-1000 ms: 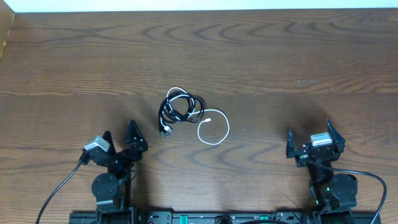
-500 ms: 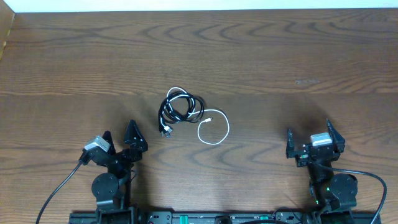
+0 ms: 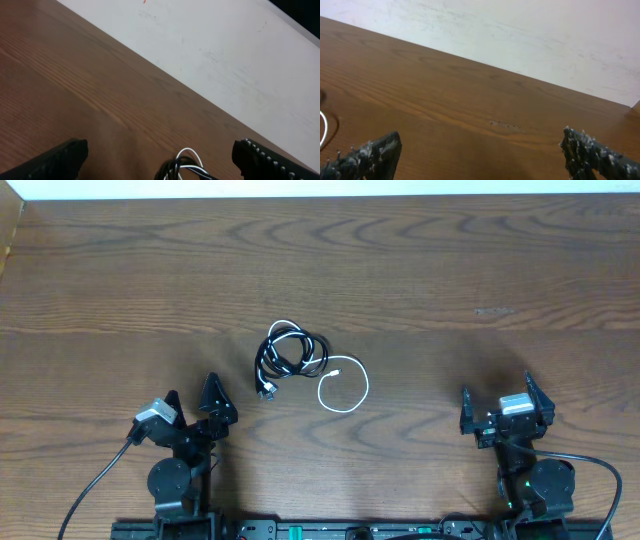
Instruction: Untangle cables
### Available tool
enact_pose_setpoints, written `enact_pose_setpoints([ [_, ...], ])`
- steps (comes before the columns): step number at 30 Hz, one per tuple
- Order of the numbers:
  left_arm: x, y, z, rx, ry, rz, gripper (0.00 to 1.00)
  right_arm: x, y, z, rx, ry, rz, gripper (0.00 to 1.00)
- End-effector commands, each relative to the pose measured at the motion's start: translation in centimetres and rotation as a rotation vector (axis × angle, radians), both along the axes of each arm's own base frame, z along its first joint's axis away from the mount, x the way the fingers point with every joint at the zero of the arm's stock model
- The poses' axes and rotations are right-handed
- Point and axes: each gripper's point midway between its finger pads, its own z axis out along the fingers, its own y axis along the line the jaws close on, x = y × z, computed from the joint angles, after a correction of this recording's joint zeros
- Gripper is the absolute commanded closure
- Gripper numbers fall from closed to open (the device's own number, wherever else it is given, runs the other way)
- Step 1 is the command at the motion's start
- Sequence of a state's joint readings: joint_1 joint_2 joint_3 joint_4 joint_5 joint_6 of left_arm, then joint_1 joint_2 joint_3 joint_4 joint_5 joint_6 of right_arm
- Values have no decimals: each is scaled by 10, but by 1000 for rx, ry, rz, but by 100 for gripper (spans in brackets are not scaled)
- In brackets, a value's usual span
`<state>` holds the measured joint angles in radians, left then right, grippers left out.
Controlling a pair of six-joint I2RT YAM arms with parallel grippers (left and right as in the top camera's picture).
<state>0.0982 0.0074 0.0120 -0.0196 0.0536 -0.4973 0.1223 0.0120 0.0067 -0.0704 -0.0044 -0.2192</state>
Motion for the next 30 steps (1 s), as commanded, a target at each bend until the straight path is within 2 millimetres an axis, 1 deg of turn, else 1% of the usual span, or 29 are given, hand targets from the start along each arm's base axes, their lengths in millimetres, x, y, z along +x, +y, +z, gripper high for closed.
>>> enact_pose_setpoints([
  [1, -1, 2, -15, 1, 53, 7, 2, 0, 1, 0, -6, -1, 7, 1],
  [22, -1, 2, -15, 1, 53, 7, 2, 0, 1, 0, -6, -1, 7, 1],
  [25, -1, 2, -10, 3, 34, 7, 2, 0, 1, 0, -6, -1, 7, 1],
  [30, -1, 2, -11, 2, 39, 7, 2, 0, 1, 0, -6, -1, 7, 1],
])
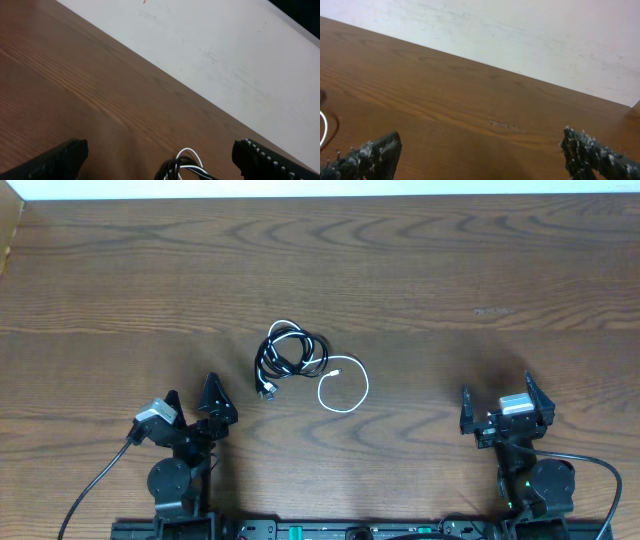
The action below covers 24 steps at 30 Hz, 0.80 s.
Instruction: Untangle cables
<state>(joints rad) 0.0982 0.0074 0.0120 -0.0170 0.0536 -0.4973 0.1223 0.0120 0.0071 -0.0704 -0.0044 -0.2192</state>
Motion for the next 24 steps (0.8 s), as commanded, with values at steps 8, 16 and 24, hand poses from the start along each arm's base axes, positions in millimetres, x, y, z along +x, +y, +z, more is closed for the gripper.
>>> enact_pose_setpoints([
  [8, -2, 2, -16, 0, 56, 8, 2, 0, 1, 0, -6, -1, 7, 1],
  [16, 0, -9, 1, 0, 0, -56, 2, 0, 1, -1, -6, 0, 7, 1],
  [24, -7, -25, 41, 1, -58, -143, 2, 0, 1, -1, -6, 0, 7, 1],
])
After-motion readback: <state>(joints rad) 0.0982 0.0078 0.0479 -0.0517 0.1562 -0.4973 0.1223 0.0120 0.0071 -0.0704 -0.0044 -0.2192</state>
